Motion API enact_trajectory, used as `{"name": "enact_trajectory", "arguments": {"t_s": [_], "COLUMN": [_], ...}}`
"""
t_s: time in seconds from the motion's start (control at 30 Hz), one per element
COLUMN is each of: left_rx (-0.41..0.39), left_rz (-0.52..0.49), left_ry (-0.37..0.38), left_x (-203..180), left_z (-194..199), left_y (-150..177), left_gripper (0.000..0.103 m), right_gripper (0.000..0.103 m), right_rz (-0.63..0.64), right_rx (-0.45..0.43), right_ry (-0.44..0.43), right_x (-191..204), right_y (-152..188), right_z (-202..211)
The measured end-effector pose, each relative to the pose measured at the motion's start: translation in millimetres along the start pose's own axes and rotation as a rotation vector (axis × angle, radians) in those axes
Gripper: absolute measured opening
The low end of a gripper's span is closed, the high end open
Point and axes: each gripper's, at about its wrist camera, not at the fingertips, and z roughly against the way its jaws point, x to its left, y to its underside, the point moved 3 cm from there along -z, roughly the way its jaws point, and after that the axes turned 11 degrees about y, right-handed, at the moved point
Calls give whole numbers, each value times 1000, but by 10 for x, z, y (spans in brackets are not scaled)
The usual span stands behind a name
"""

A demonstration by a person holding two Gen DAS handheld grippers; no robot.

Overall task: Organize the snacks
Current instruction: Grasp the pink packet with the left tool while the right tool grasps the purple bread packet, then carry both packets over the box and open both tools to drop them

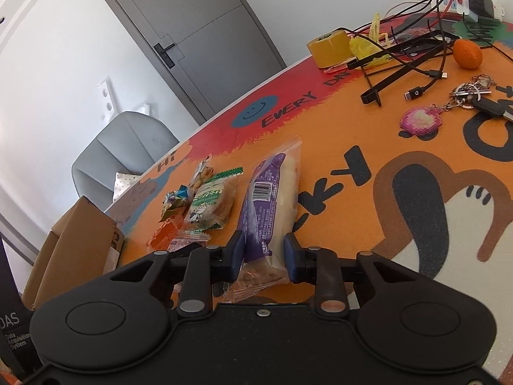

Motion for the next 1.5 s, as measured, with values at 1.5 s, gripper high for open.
{"name": "enact_trajectory", "arguments": {"t_s": [1.5], "left_rx": [-248], "left_rz": [131], "left_ry": [22], "left_x": [752], "left_z": [1501], "left_y": [-197], "left_gripper": [31], "right_gripper": [26], "right_rz": [118], "right_rx": [-166], "right_ry": [-103], "right_x": [960], "right_y": [90], "right_z": [571]}}
